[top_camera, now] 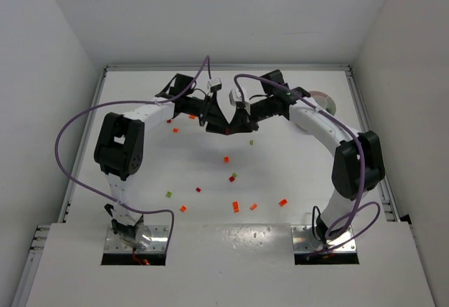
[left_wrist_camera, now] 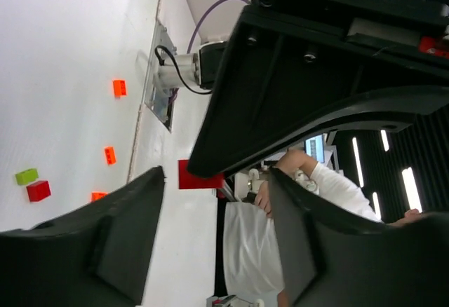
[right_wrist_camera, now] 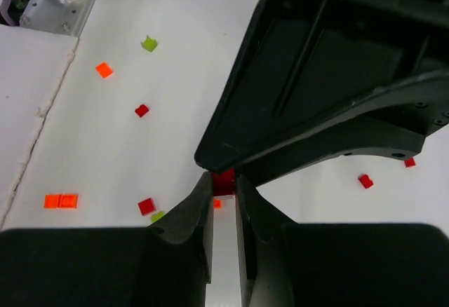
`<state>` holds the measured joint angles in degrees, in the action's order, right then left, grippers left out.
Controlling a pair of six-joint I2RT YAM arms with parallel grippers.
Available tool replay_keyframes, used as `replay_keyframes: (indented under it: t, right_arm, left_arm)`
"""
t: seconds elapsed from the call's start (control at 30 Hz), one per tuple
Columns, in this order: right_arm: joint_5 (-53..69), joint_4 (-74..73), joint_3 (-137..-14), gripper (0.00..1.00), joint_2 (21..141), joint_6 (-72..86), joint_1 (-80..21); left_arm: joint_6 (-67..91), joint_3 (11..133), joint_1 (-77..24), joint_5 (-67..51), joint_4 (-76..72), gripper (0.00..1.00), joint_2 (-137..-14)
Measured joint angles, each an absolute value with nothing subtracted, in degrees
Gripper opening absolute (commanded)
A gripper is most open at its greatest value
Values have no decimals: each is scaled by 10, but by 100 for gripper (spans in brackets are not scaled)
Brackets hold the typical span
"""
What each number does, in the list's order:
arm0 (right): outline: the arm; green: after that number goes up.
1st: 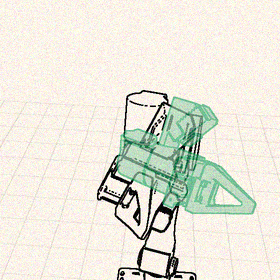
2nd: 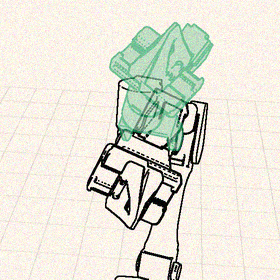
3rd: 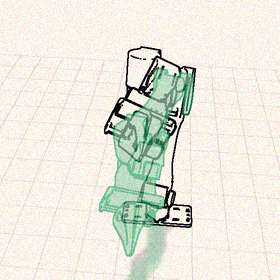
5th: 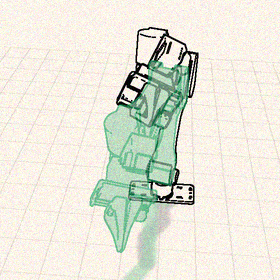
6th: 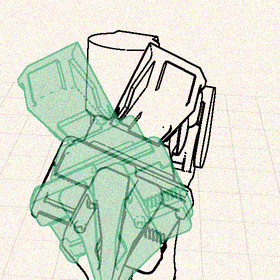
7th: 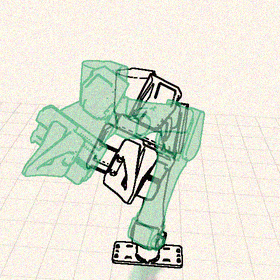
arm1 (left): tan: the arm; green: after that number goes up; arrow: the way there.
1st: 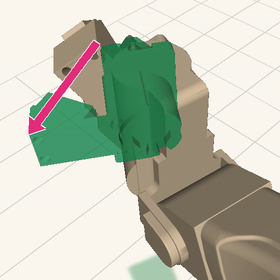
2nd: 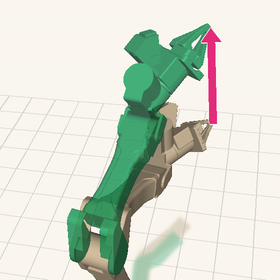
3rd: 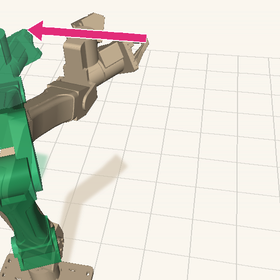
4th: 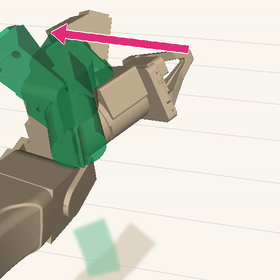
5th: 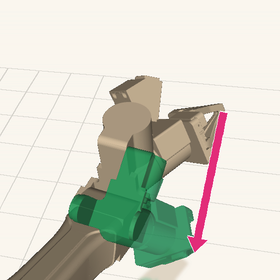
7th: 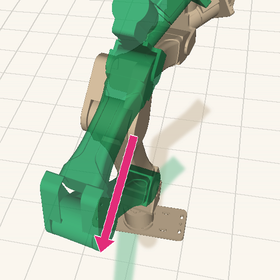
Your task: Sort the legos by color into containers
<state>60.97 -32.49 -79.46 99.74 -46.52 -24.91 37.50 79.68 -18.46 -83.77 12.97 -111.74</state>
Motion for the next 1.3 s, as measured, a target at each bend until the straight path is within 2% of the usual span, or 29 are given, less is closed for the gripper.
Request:
replay_keyframes:
  t: [0.03, 0.07, 0.17, 0.37, 0.43, 0.57, 0.67, 0.73, 0.97, 1.3]
  right_arm:
    - [601, -327, -794, 0, 997, -466, -250]
    - [596, -332, -793, 0, 997, -466, -249]
    - [568, -343, -781, 0, 988, -470, -246]
    - [486, -354, -748, 0, 928, -417, -202]
    - [446, -345, -749, 0, 918, -372, -171]
    - [361, -349, -788, 0, 936, -304, -92]
    - [301, -347, -840, 0, 975, -263, -43]
    - [264, -342, -871, 0, 1004, -238, -19]
    - [170, -343, -1004, 0, 1124, -170, 11]
    - [109, -347, -1028, 0, 1169, -145, 32]
  left_arm:
    - [375, 798, -185, -839, 130, 75, -1117]
    - [373, 798, -184, -841, 129, 86, -1117]
    - [364, 798, -179, -842, 134, 99, -1117]
    - [323, 805, -134, -801, 163, 99, -1111]
    - [268, 844, -112, -705, 224, 99, -1110]
    - [166, 933, -109, -396, 302, 99, -1092]
    - [115, 939, -124, -226, 307, 99, -1047]
    - [106, 933, -131, -153, 297, 99, -1014]
    - [130, 908, -107, -106, 263, 99, -972]
    - [141, 896, -100, -88, 276, 99, -987]
